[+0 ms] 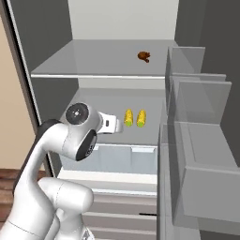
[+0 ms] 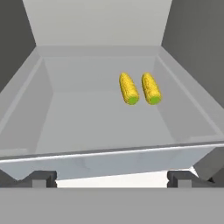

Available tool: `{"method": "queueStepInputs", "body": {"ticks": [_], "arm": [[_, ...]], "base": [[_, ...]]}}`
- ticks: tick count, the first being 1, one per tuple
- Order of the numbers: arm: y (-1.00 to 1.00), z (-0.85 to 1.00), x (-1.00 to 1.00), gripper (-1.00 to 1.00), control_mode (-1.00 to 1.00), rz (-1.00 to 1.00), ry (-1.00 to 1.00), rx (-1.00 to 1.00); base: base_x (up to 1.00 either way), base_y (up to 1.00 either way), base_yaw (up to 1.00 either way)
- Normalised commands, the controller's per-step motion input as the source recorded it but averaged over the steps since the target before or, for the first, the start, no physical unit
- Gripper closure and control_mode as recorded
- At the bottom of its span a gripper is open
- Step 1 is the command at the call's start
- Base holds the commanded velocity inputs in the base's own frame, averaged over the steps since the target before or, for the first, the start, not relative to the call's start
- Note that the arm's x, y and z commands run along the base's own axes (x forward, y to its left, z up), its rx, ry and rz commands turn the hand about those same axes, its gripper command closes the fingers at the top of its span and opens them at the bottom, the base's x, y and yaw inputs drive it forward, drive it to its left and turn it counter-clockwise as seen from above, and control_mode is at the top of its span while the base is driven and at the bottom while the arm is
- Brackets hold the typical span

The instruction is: Place one corn and one chicken drumstick in each tupperware on the nearby counter, to pack two identical lunches.

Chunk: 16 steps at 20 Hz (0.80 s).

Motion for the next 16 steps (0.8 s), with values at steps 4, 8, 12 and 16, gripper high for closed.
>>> {"method": "queueStepInputs", "body": {"ticks": [4,8,12,16], "arm": [[0.0,-0.15,0.58,-1.0,-1.0,0.0,0.06,0.0],[-0.01,-0.1,0.5,-1.0,-1.0,0.0,0.11,0.0],[-0.07,-0.12,0.44,-1.0,-1.0,0.0,0.14,0.0],[-0.11,-0.23,0.38,-1.0,-1.0,0.0,0.09,0.0]], "base": [[0.0,0.0,0.0],[0.0,0.0,0.0],[0.0,0.0,0.0],[0.0,0.0,0.0]]}}
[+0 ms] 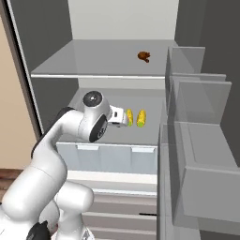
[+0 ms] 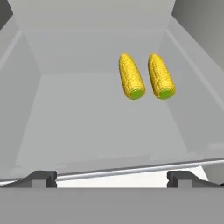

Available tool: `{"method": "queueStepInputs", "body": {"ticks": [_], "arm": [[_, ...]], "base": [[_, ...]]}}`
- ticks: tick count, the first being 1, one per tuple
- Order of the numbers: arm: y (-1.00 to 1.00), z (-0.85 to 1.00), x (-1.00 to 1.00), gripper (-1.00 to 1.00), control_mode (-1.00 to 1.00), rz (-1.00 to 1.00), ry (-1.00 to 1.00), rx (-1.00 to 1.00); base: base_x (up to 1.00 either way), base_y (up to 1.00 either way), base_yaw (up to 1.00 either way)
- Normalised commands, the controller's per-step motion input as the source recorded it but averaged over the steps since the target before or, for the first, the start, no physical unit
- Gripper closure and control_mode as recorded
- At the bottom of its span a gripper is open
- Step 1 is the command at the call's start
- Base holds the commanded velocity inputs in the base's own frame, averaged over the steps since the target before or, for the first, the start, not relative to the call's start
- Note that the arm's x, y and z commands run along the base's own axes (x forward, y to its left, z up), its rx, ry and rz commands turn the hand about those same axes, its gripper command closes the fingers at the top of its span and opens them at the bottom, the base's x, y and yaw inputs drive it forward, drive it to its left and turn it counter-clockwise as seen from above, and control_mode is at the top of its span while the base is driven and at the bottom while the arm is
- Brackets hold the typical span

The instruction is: Place one corn and one chicken drumstick in each tupperware on the nearby counter, to pack two identical lunches.

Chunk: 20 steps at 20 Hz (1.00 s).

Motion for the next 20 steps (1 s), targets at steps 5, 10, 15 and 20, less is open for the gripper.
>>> {"method": "queueStepInputs", "body": {"ticks": [5,10,15,20], "arm": [[-0.2,-0.48,0.23,-1.0,-1.0,0.0,-0.03,0.0],[-0.14,-0.34,0.32,-1.0,-1.0,0.0,-0.01,0.0],[-0.1,-0.04,0.41,-1.0,-1.0,0.0,0.0,0.0],[-0.05,0.0,0.3,-1.0,-1.0,0.0,0.0,0.0]], "base": [[0.0,0.0,0.0],[0.0,0.0,0.0],[0.0,0.0,0.0],[0.0,0.0,0.0]]}}
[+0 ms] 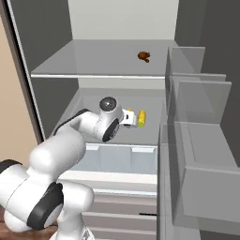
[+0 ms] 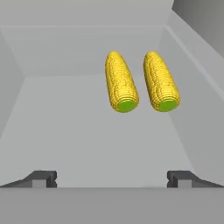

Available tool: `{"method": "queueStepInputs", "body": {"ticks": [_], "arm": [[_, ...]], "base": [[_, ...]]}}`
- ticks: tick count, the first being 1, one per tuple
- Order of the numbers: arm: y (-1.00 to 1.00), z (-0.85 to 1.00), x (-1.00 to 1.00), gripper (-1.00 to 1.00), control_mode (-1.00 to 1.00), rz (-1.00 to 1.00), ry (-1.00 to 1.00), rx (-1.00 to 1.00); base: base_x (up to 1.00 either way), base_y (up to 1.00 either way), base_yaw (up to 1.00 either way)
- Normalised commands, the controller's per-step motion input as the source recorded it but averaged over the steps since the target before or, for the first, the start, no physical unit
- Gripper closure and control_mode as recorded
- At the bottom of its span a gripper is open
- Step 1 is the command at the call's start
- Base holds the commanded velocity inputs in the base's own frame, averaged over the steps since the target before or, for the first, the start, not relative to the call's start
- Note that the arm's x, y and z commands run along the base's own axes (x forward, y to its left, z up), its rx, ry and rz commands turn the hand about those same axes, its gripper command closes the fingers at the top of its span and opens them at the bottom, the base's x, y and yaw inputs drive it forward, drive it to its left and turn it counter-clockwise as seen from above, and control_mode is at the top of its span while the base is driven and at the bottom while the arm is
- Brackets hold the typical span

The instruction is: Place one corn and one chicken drumstick in each tupperware on the nearby counter, to pack two identical lunches.

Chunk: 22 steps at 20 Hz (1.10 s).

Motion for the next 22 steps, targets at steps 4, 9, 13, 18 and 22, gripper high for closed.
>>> {"method": "queueStepInputs", "body": {"ticks": [4,9,13,18,22], "arm": [[0.0,0.0,0.28,-1.0,-1.0,0.01,0.0,0.0],[0.0,-0.02,0.33,-1.0,-1.0,0.01,0.0,0.0],[0.0,-0.09,0.36,-1.0,-1.0,0.02,0.0,0.0],[0.0,-0.2,0.33,-1.0,-1.0,0.03,0.0,0.0],[-0.07,-0.16,0.33,-1.0,-1.0,0.03,0.0,0.0]], "base": [[0.0,0.0,0.0],[0.0,0.0,0.0],[0.0,0.0,0.0],[0.0,0.0,0.0],[0.0,0.0,0.0]]}}
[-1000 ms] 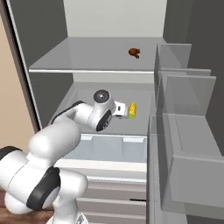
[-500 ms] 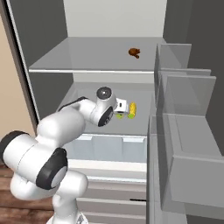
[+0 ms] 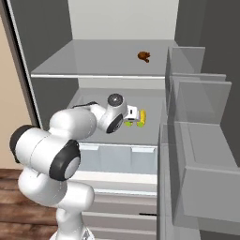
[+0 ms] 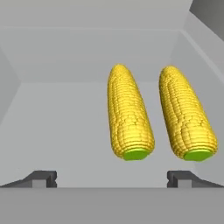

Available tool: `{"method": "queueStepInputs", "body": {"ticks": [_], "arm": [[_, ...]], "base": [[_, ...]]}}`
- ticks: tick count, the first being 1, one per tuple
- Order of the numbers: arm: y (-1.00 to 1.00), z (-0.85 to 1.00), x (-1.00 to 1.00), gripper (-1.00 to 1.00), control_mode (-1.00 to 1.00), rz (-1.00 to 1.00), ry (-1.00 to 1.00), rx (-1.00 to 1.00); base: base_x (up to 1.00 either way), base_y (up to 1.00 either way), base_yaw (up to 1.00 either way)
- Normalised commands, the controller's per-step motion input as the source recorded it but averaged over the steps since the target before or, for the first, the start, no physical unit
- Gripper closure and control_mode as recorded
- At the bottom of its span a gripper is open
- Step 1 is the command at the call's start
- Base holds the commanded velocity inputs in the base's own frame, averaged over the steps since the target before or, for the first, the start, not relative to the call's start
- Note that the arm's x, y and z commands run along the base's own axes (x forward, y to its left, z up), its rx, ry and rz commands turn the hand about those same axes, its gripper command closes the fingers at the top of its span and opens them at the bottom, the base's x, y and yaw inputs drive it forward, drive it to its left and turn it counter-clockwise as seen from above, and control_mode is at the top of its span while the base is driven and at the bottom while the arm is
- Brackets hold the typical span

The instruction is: Place one corn and one chicken drumstick in each tupperware on the nearby counter, to pack two identical lunches.

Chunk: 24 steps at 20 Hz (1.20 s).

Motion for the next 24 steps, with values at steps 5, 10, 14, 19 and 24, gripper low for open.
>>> {"method": "queueStepInputs", "body": {"ticks": [5,10,14,19,24], "arm": [[-0.18,-0.05,0.39,-1.0,-1.0,0.03,0.0,0.0],[-0.14,-0.07,0.42,-1.0,-1.0,0.03,0.0,0.0],[-0.03,-0.16,0.51,-1.0,-1.0,0.03,0.0,0.0],[0.0,-0.37,0.45,-1.0,-1.0,0.01,0.0,0.0],[0.0,-0.55,0.39,-1.0,-1.0,0.0,0.0,0.0]], "base": [[0.0,0.0,0.0],[0.0,0.0,0.0],[0.0,0.0,0.0],[0.0,0.0,0.0],[0.0,0.0,0.0]]}}
